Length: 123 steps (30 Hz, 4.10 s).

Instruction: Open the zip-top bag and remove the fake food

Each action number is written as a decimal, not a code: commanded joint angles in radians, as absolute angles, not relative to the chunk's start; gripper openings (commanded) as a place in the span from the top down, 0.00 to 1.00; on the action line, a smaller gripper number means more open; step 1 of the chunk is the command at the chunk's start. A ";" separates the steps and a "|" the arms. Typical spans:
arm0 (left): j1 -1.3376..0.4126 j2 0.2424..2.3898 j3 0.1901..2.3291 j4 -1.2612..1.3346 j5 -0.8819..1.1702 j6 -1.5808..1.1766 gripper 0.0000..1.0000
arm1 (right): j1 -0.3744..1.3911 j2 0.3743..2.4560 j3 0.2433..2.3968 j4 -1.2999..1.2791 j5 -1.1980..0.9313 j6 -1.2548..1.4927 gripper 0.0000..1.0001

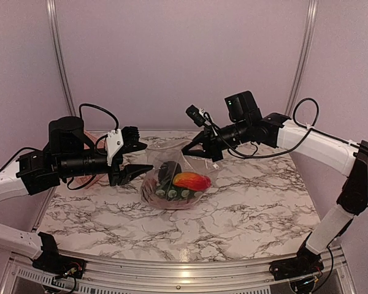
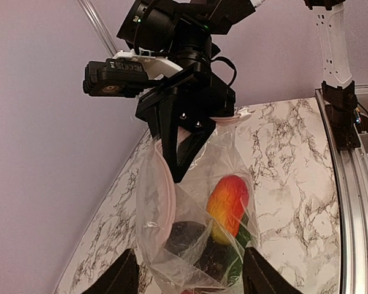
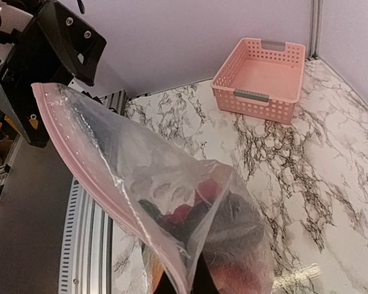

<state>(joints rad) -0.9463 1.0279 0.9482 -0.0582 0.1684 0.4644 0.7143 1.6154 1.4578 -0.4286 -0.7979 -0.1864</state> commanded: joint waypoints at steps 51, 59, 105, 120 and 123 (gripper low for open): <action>-0.822 1.162 1.045 0.067 0.164 0.195 1.00 | 0.668 1.290 1.271 -0.137 -0.619 -0.070 0.13; -0.748 1.149 0.982 0.145 0.305 0.078 1.00 | 0.672 1.148 1.017 0.018 -0.411 -0.070 0.02; -0.577 1.127 0.847 0.382 0.525 -0.139 1.00 | 0.634 1.302 0.923 0.173 -0.699 -0.133 1.00; -0.799 1.215 1.203 -0.033 0.428 0.310 0.42 | 0.714 1.335 1.079 0.005 -0.701 -0.222 1.00; -0.843 1.299 1.269 -0.065 0.435 0.349 0.46 | 0.722 1.348 1.109 -0.047 -0.706 -0.219 1.00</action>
<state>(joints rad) -0.8017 1.1919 1.2148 0.0738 0.4435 0.2348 0.7036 1.3319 1.0374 0.0086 -0.6926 -0.2119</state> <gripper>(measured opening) 0.558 0.003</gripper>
